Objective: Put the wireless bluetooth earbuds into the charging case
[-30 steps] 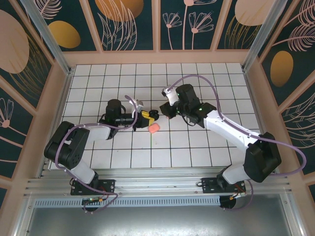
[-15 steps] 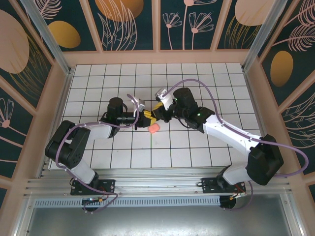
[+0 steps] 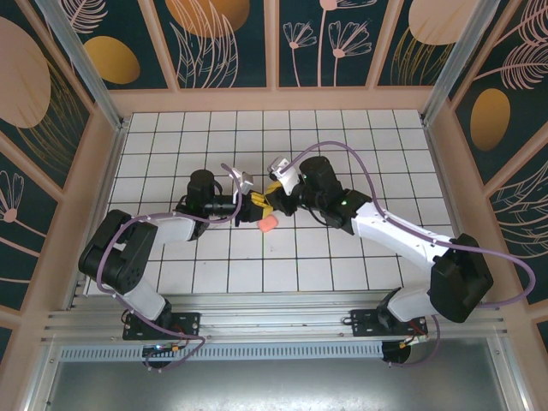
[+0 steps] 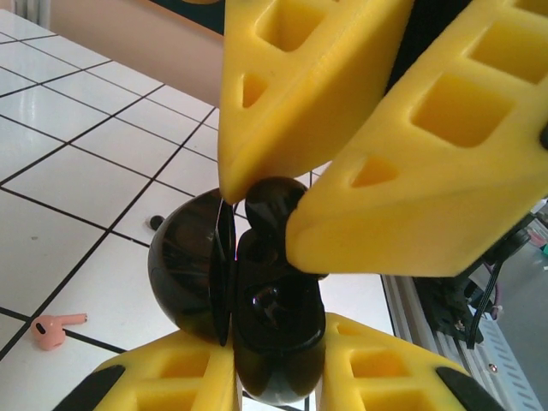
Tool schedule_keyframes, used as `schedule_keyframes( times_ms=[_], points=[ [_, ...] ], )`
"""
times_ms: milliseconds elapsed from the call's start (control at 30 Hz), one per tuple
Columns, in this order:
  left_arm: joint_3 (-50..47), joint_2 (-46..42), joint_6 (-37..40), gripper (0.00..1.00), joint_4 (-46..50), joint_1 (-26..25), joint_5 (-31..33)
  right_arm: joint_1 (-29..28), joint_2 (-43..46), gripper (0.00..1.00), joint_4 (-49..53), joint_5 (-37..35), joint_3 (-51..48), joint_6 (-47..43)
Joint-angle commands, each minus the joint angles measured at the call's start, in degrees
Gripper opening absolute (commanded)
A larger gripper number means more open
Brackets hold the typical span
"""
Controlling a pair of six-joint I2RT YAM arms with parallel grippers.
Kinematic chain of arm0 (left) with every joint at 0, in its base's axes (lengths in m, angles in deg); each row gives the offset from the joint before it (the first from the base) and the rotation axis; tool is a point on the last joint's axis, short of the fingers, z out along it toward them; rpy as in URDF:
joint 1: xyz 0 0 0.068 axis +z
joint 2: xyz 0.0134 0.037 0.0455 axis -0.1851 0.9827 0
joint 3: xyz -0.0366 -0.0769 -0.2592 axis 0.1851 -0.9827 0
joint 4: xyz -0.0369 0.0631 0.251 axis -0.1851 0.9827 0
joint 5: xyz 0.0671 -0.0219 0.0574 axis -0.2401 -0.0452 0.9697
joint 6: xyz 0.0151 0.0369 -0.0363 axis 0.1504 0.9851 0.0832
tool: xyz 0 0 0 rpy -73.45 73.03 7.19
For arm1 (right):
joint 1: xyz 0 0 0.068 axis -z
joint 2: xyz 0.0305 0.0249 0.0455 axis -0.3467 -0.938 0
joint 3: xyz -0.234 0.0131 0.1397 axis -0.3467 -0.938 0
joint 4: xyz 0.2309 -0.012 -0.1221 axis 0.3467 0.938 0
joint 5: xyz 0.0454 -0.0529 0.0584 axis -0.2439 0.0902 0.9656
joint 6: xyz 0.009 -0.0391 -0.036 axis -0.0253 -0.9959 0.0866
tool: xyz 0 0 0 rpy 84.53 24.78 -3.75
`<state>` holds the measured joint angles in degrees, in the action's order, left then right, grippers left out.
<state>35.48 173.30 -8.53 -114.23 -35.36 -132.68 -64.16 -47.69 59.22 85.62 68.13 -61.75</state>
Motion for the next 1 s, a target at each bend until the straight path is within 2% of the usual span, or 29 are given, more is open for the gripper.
schedule_keyframes(
  times_ms=[0,500,767,967],
  points=[
    [0.8,-0.2,-1.2,0.22,-3.4,-0.1,-1.3,-0.8,0.9,0.19,-1.7,-0.5,-1.0,-1.7],
    [0.4,0.3,-2.9,0.23,-5.5,-0.3,-1.5,-0.9,4.7,0.18,-8.4,-2.9,-3.6,-0.1],
    [-1.3,-3.1,7.3,0.22,5.0,-0.4,6.1,4.1,6.6,0.19,-1.8,5.5,-3.3,8.2],
    [-3.1,-6.0,12.5,0.22,9.3,-0.4,9.9,9.5,6.9,0.19,7.4,6.8,-5.8,13.6]
  ],
)
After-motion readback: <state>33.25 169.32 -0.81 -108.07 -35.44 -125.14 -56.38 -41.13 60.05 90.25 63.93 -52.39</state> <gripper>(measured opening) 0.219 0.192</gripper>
